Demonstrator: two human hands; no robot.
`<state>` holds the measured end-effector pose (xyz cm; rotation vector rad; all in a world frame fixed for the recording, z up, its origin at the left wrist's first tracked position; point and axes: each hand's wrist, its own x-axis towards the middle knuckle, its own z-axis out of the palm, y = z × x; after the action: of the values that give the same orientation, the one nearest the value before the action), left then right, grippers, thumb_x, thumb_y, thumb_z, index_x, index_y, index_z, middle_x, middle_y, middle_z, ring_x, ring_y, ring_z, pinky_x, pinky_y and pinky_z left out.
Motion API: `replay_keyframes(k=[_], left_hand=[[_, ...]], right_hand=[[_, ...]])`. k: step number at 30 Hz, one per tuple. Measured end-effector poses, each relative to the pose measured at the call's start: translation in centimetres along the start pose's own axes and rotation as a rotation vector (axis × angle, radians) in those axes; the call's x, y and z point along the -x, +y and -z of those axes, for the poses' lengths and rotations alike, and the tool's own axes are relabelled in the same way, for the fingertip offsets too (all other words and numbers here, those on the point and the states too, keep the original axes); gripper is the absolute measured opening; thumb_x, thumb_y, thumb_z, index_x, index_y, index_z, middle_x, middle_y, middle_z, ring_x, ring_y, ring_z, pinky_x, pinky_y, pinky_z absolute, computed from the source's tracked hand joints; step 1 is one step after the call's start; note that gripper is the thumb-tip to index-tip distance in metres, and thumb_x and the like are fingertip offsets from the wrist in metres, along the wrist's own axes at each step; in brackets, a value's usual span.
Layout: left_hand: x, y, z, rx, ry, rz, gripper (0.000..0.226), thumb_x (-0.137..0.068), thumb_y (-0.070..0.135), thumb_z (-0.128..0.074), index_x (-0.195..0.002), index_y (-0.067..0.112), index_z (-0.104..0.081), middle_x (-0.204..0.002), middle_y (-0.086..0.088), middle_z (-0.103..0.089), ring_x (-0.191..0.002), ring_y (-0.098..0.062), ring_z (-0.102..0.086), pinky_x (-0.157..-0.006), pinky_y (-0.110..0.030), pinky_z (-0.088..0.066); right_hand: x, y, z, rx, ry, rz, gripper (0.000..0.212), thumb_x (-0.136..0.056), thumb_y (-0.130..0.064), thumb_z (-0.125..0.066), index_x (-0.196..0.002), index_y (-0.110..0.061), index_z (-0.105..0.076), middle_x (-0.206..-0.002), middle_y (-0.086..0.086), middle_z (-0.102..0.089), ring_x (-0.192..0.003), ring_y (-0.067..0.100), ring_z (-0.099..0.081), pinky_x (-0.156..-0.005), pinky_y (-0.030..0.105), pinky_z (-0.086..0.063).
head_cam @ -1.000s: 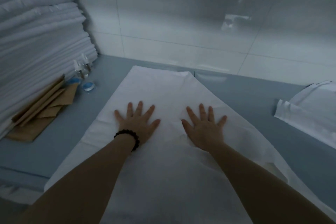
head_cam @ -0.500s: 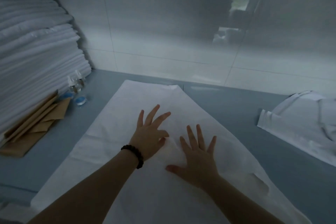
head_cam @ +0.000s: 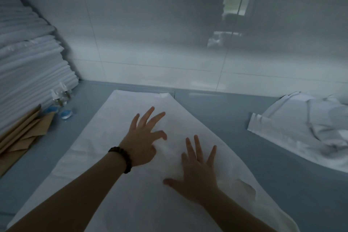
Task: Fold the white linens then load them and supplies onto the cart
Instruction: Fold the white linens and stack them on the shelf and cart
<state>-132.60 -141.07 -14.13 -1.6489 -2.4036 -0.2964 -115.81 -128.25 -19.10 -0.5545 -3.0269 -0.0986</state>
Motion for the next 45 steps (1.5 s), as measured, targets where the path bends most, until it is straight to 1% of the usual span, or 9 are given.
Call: replay_keyframes(k=[3,6,12,16,19,24,29,37,45], left_hand=[[0.8,0.3,-2.6,-0.147,-0.271,-0.040,0.084,-0.071,0.031,-0.059,-0.143,0.053,-0.022,-0.147,0.006,0.044,-0.133,-0.027,0.044,-0.107,-0.068,0.015],[0.2,1.1,-4.0,-0.173,-0.274,-0.027,0.076,-0.075,0.038,-0.059,-0.142,0.052,-0.028,-0.144,0.011,0.047,-0.132,-0.026,0.046,-0.103,-0.067,0.022],[-1.2,2.6,-3.8,-0.150,-0.071,-0.016,0.005,-0.074,0.034,-0.074,-0.079,0.036,-0.074,-0.156,0.008,-0.022,-0.144,-0.031,0.008,-0.109,-0.064,0.008],[-1.9,3.8,-2.6,-0.152,0.054,0.026,0.021,-0.058,0.032,-0.088,-0.065,0.032,-0.068,-0.140,0.000,-0.053,-0.139,-0.036,-0.032,-0.105,-0.069,-0.020],[-3.3,4.8,-1.2,-0.107,0.203,0.074,0.029,-0.053,0.034,-0.091,-0.073,0.029,-0.071,-0.140,-0.003,-0.052,-0.137,-0.037,-0.035,-0.105,-0.069,-0.022],[-8.0,8.0,1.7,0.037,0.332,0.084,0.036,-0.054,0.026,-0.091,-0.085,0.023,-0.074,-0.144,-0.008,-0.047,-0.139,-0.040,-0.029,-0.108,-0.069,-0.017],[-14.9,11.5,3.8,0.100,0.456,-0.004,0.009,-0.074,0.024,-0.079,-0.082,0.022,-0.074,-0.149,-0.005,-0.041,-0.145,-0.036,-0.017,-0.112,-0.065,-0.006],[-20.4,13.9,0.1,-0.057,0.172,0.106,0.076,-0.080,0.074,-0.048,-0.146,0.040,-0.031,-0.158,0.003,0.023,-0.142,-0.028,0.030,-0.106,-0.066,0.016],[-14.8,10.9,-5.6,-0.102,-0.073,0.232,0.080,-0.081,0.081,-0.020,-0.150,0.043,-0.010,-0.154,0.004,0.032,-0.139,-0.030,0.034,-0.109,-0.070,0.006]], right_hand=[[0.3,0.2,-0.2,-0.001,0.005,0.017,0.107,-0.067,-0.088,-0.026,-0.135,-0.008,-0.050,-0.161,0.009,-0.002,-0.141,0.028,0.032,-0.101,0.074,0.018],[0.2,-0.2,0.0,-0.002,0.076,0.024,0.089,-0.068,-0.075,-0.041,-0.118,-0.006,-0.065,-0.158,0.010,-0.021,-0.147,0.034,0.004,-0.103,0.076,0.002],[-0.2,-0.3,-0.1,0.011,0.159,-0.027,0.040,-0.065,-0.051,-0.066,-0.084,-0.016,-0.072,-0.149,0.012,-0.041,-0.144,0.035,-0.018,-0.100,0.079,-0.015],[-1.2,0.6,0.6,0.030,0.199,-0.079,0.009,-0.070,-0.025,-0.071,-0.067,-0.018,-0.066,-0.148,0.012,-0.042,-0.145,0.036,-0.016,-0.099,0.080,-0.014],[-2.2,3.5,2.2,0.084,0.193,-0.117,0.008,-0.083,-0.024,-0.063,-0.076,-0.023,-0.067,-0.155,0.008,-0.030,-0.145,0.036,0.009,-0.100,0.080,0.002],[-3.4,10.3,7.4,0.035,0.392,-0.197,0.016,-0.065,-0.026,-0.084,-0.075,-0.019,-0.073,-0.145,0.009,-0.047,-0.146,0.036,-0.015,-0.100,0.080,-0.006],[-4.5,15.4,8.4,-0.054,0.421,-0.278,0.025,-0.082,-0.047,-0.067,-0.089,-0.025,-0.076,-0.155,0.002,-0.032,-0.149,0.026,0.004,-0.105,0.068,0.017],[-6.2,22.6,4.1,-0.204,0.202,-0.569,0.029,-0.093,-0.045,-0.051,-0.098,-0.026,-0.072,-0.153,-0.007,-0.031,-0.147,0.016,0.005,-0.108,0.071,0.002],[-5.3,25.2,1.1,-0.163,0.153,-0.721,0.031,-0.096,-0.043,-0.046,-0.107,-0.026,-0.070,-0.153,-0.003,-0.030,-0.148,0.017,0.004,-0.106,0.072,0.002]])
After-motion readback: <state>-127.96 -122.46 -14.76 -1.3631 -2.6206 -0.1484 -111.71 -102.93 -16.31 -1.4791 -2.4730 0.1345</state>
